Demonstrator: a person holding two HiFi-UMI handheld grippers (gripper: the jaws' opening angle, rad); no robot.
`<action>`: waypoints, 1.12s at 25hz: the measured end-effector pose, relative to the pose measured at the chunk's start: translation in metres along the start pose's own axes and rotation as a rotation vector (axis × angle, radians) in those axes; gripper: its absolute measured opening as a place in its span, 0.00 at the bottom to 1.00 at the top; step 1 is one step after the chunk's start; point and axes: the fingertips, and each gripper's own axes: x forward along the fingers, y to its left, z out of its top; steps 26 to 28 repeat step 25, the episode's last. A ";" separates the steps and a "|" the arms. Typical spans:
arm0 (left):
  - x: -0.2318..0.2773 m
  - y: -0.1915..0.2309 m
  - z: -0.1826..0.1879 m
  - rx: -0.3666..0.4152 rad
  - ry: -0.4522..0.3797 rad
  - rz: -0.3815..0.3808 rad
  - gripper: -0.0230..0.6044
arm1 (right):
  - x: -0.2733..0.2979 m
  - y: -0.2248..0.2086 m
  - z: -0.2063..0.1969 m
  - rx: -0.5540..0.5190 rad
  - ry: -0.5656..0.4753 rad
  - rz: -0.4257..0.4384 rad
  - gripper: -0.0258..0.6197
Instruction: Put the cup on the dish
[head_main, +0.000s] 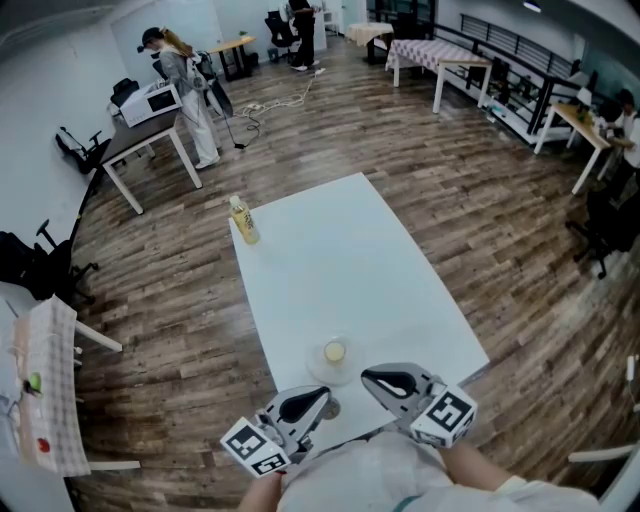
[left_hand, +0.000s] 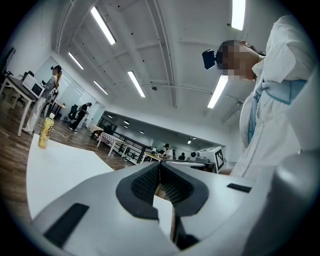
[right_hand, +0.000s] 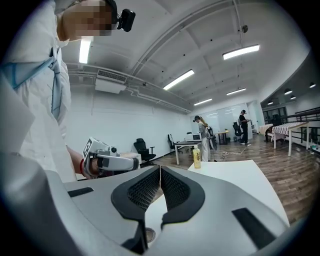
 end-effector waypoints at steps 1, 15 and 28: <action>0.000 0.000 0.000 0.000 0.001 -0.001 0.04 | 0.001 0.000 0.000 -0.003 0.000 -0.001 0.09; 0.001 -0.002 0.000 -0.004 0.011 -0.006 0.04 | -0.001 0.001 0.002 -0.006 0.003 0.008 0.09; -0.002 -0.002 -0.003 -0.009 0.012 -0.009 0.04 | 0.002 0.003 -0.001 -0.007 0.002 0.002 0.09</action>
